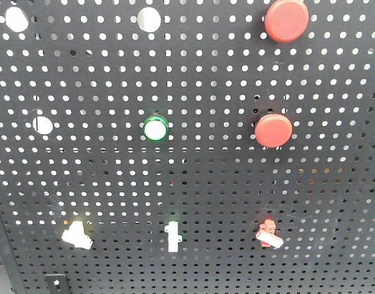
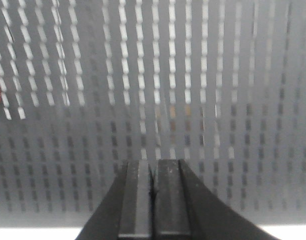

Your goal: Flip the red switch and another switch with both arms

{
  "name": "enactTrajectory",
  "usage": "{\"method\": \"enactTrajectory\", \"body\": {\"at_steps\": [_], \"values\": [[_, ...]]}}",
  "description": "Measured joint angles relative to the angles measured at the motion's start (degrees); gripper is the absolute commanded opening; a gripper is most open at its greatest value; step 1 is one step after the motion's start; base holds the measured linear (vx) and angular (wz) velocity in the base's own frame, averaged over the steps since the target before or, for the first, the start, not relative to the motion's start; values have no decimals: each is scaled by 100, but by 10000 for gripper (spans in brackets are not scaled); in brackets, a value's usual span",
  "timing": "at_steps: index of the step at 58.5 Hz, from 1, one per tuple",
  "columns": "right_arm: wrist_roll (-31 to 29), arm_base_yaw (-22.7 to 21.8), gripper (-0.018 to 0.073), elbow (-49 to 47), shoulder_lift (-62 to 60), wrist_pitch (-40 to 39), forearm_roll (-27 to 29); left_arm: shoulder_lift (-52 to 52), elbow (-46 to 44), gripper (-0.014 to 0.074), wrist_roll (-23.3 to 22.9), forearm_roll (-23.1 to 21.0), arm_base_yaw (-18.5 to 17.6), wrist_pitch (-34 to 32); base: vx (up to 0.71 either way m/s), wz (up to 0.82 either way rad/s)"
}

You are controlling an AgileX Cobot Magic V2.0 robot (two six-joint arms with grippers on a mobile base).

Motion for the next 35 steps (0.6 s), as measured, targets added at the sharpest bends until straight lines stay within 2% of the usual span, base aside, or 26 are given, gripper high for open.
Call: {"method": "enactTrajectory", "body": {"at_steps": [5, 11, 23, 28, 35], "values": [[0, 0, -6, -364, 0, 38, 0, 0, -41, 2, -25, 0, 0, -730, 0, 0], [0, 0, -6, -1117, 113, 58, -24, 0, -548, 2, -43, 18, 0, -790, 0, 0], [0, 0, -6, -2440, 1111, 385, -235, 665, -2411, 2, -43, 167, 0, -40, 0, 0], [0, 0, -6, -2595, 1644, 406, -290, 1134, -2828, 2, -43, 180, 0, 246, 0, 0], [0, 0, -6, -2602, 2268, 427, -292, 1719, -2938, 2, -43, 186, 0, 530, 0, 0]]}}
